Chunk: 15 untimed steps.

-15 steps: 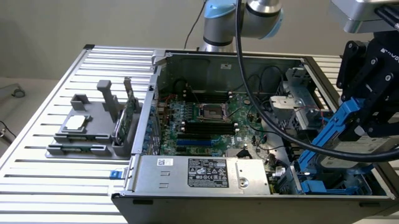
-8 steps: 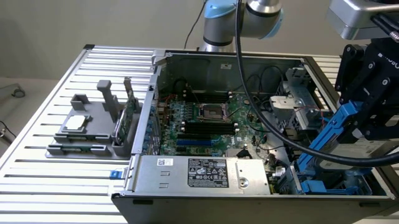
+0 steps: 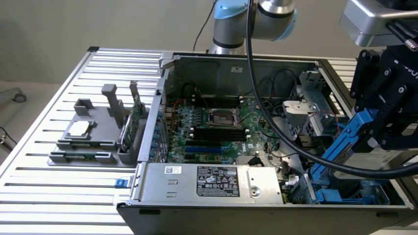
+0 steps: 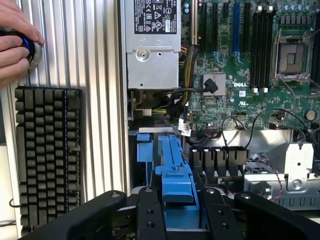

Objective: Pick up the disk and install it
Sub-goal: 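Insert the disk into the insertion slot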

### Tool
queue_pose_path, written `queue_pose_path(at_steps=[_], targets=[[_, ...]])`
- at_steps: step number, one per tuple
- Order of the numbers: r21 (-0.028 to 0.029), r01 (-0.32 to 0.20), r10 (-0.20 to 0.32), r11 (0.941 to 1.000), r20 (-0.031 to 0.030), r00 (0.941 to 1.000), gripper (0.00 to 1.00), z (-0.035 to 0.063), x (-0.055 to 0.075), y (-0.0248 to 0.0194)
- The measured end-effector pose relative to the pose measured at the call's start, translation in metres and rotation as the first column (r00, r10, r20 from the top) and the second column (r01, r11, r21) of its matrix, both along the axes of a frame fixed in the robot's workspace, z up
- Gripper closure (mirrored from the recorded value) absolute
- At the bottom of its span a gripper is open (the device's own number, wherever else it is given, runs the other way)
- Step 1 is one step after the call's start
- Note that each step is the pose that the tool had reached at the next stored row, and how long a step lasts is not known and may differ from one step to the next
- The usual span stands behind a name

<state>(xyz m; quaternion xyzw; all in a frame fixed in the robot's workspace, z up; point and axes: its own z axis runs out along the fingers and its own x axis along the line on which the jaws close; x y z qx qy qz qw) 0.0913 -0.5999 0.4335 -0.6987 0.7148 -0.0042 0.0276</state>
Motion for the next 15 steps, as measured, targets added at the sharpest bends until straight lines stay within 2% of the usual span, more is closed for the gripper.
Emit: queue_pose_path(at_steps=[11,15], targets=[[0.0002,0.0,0.0,1.0,-0.0001,1.0,0.67,-0.0089,0.0003,0.0],[0.0027,0.0,0.0,1.0,-0.0003,1.0,0.67,-0.0103,0.0004,0.0]])
